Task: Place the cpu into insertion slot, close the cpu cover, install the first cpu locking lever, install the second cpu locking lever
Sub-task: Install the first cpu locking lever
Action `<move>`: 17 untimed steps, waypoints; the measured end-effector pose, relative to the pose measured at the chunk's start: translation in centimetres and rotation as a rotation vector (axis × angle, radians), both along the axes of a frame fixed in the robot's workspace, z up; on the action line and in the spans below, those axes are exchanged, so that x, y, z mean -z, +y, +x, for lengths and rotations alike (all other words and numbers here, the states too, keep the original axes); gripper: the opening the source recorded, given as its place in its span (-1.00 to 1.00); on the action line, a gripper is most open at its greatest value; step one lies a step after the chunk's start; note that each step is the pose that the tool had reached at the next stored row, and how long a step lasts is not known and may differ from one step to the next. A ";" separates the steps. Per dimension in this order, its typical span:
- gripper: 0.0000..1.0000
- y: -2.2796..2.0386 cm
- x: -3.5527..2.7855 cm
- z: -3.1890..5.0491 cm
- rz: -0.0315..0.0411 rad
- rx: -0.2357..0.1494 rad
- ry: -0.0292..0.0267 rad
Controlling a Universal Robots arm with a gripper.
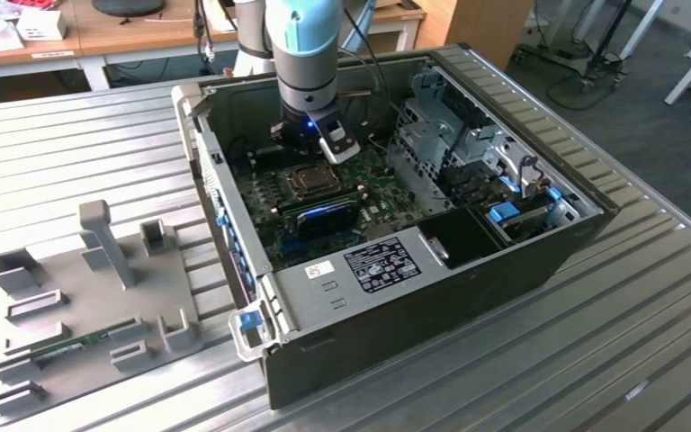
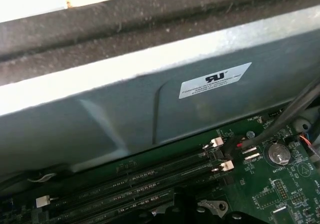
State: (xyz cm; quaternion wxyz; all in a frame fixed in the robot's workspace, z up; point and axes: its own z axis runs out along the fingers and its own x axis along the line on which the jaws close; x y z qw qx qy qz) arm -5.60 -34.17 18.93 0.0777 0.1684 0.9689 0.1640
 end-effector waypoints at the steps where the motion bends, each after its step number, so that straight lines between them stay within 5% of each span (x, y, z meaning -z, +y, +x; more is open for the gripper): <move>1: -0.80 0.00 0.01 0.00 0.0002 0.000 -0.0001; 6: -0.80 0.01 -0.07 0.01 0.0008 0.000 -0.0006; 13: -0.80 0.00 -1.30 0.01 -0.0014 0.000 -0.0001; 15: -0.80 0.01 -1.57 0.01 -0.0078 0.000 -0.0002; 17: -0.80 0.00 -1.70 0.00 -0.0295 0.000 0.0029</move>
